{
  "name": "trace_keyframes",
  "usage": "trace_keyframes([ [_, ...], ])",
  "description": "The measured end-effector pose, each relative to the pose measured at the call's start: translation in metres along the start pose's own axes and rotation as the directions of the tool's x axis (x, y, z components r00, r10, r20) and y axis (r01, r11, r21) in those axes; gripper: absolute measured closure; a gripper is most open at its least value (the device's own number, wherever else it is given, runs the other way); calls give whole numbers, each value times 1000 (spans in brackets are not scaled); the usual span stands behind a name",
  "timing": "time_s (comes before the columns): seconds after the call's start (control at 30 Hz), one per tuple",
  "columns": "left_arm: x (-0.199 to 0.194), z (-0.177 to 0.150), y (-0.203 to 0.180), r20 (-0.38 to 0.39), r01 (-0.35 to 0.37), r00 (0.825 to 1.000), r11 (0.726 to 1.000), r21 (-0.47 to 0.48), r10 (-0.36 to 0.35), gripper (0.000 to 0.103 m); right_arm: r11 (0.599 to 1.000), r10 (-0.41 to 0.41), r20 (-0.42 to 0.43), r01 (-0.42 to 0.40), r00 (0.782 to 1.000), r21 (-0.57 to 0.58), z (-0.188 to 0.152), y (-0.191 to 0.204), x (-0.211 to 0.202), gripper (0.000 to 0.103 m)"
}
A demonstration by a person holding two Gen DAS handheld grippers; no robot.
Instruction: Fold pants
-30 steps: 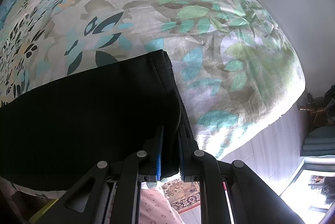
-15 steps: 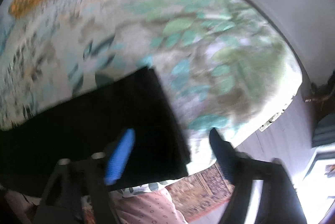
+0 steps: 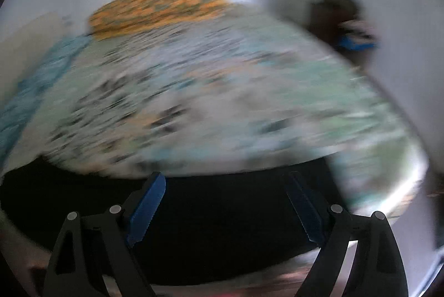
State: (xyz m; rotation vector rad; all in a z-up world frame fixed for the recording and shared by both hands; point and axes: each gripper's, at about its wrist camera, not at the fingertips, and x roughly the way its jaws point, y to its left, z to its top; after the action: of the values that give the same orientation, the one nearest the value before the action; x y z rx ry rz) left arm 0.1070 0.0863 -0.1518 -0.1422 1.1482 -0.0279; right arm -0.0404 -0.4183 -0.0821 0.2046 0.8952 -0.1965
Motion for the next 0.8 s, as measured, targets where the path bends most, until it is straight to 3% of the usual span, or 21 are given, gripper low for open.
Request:
trace_keyframes([
  [0.1, 19, -15, 6, -43, -33, 999, 999, 17, 34, 22, 998, 38, -100, -42, 994, -38, -27, 36, 41, 15],
  [0.2, 18, -24, -2, -51, -75, 995, 990, 117, 81, 21, 998, 52, -230, -62, 972, -34, -39, 49, 70, 15],
  [0.27, 12, -29, -1, -63, -69, 995, 992, 108, 76, 21, 997, 26, -195, -38, 981, -62, -39, 54, 65, 15],
  [0.33, -8, -28, 8, -27, 12, 1000, 1000, 19, -12, 23, 995, 28, -149, -42, 988, -94, -38, 57, 56, 15],
  [0.37, -23, -26, 17, 27, 89, 996, 996, -29, -88, 23, 992, 42, -137, -58, 990, -112, -36, 63, 52, 15],
  [0.47, -38, -17, 26, 127, 115, 986, 992, -44, -108, 16, 977, 163, -168, -183, 972, -108, -21, 93, 51, 15],
  [0.53, -30, -13, 31, 118, 80, 990, 996, -41, -75, 17, 946, 298, -203, -317, 933, -66, -5, 125, 56, 15],
  [0.57, -19, -14, 35, 82, 56, 995, 997, -50, -52, 17, 918, 379, -216, -396, 900, -39, 5, 146, 58, 15],
  [0.6, -11, -15, 37, 54, 39, 998, 997, -60, -36, 20, 878, 464, -230, -478, 855, -6, 17, 172, 63, 15],
  [0.67, 7, -20, 45, -24, 7, 1000, 996, -94, -9, 24, 780, 615, -271, -622, 740, 73, 40, 229, 79, 15],
  [0.73, 7, -24, 45, -20, 3, 1000, 996, -84, -5, 24, 696, 705, -338, -699, 623, 163, 53, 288, 107, 15],
  [0.8, 6, -27, 42, -31, -19, 999, 998, -59, 17, 24, 651, 739, -394, -729, 546, 211, 59, 339, 138, 15],
])
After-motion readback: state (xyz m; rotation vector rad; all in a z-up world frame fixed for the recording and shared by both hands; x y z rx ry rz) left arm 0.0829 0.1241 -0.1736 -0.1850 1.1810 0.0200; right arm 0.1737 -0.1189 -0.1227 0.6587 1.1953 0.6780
